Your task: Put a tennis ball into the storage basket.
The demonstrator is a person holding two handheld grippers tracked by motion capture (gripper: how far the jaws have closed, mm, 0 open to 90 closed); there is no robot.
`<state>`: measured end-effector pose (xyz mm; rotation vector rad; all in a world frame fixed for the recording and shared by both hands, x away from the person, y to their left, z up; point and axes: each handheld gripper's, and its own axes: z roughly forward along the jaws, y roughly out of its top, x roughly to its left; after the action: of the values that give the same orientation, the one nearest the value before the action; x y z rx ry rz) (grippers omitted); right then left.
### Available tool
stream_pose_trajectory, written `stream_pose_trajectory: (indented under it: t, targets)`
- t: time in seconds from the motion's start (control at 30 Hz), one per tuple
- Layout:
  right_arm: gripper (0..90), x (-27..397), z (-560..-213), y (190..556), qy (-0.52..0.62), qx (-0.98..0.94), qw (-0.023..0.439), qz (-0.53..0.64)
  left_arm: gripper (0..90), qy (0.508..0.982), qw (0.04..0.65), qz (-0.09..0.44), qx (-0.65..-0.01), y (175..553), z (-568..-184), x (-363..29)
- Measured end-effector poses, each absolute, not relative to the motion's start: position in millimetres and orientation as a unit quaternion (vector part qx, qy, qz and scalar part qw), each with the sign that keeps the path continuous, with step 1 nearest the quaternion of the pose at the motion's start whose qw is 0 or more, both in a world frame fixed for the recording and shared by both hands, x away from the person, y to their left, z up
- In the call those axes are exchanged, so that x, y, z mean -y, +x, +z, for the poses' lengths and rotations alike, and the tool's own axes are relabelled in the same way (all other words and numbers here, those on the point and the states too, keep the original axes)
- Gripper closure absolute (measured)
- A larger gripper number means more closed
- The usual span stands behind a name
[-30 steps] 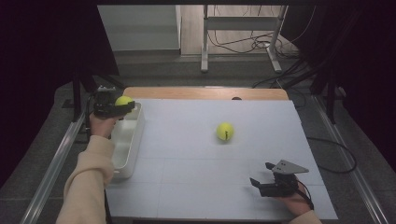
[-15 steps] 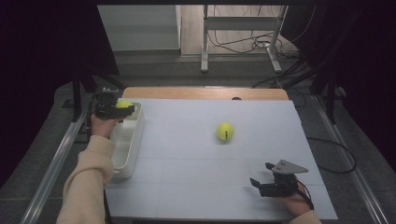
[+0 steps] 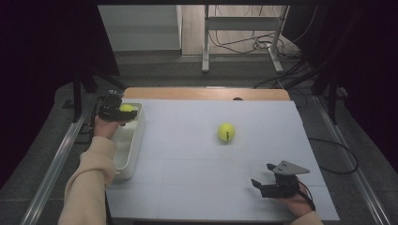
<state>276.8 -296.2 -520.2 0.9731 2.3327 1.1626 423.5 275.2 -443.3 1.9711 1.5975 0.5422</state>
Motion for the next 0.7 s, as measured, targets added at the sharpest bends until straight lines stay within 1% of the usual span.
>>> stream_pose_trajectory:
  t: [0.4,0.5,0.57,0.6,0.7]
  targets:
    - [12.8,296.2,-520.4,276.9,0.344,-0.825,0.179,0.411,26.1,0.735,0.267,0.195,-0.592,422.2,-445.0,-277.2]
    - [12.8,296.1,-520.5,277.0,0.344,-0.825,0.179,0.41,25.4,0.731,0.268,0.202,-0.594,421.7,-444.4,-278.6]
    - [12.8,296.0,-520.5,276.7,0.344,-0.825,0.179,0.411,18.3,0.725,0.271,0.209,-0.597,420.9,-442.8,-279.1]
    - [12.8,296.0,-520.5,276.7,0.343,-0.826,0.179,0.411,16.2,0.726,0.27,0.214,-0.596,420.1,-441.5,-279.1]
    - [12.7,296.0,-520.6,277.0,0.344,-0.825,0.178,0.411,13.5,0.722,0.282,0.22,-0.592,416.8,-437.2,-279.1]
